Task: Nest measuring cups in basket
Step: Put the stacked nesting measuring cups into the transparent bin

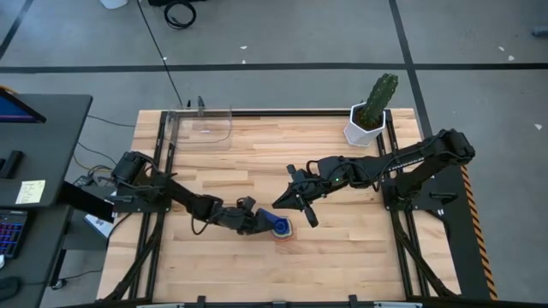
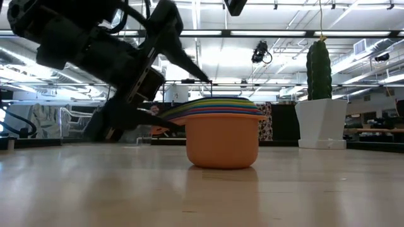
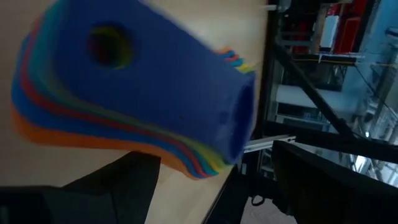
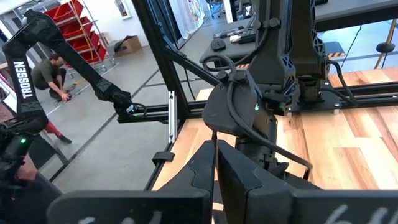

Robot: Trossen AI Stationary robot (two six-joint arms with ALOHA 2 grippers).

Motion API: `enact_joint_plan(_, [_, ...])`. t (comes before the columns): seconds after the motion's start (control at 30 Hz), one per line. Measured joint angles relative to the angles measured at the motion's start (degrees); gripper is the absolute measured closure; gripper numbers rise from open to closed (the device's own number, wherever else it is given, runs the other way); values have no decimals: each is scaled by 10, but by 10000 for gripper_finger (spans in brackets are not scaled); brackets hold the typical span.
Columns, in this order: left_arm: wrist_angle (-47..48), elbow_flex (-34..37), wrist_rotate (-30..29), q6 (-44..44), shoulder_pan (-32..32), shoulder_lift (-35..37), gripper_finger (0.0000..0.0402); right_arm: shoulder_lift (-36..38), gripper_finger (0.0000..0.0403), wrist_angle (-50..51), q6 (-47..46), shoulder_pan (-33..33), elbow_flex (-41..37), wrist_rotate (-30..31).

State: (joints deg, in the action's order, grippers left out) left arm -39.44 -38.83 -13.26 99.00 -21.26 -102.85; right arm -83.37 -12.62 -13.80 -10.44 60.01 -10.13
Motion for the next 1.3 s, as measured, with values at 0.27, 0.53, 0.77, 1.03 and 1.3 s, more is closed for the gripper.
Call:
enact_joint_plan(0.27, [82, -41, 22, -11, 4, 0, 94, 0, 380, -2, 0, 0, 0, 0])
enact_joint_plan(0.53, [130, -59, 31, -8, 8, 1, 94, 0, 380, -2, 0, 0, 0, 0])
enact_joint_plan(0.77, [185, -84, 30, 0, 20, 1, 94, 0, 380, -2, 0, 0, 0, 0])
enact_joint_plan(1.03, [184, -88, 29, -9, 24, 1, 94, 0, 380, -2, 0, 0, 0, 0])
enact_joint_plan(1.3, [173, -93, 41, 1, 24, -22, 94, 0, 380, -2, 0, 0, 0, 0])
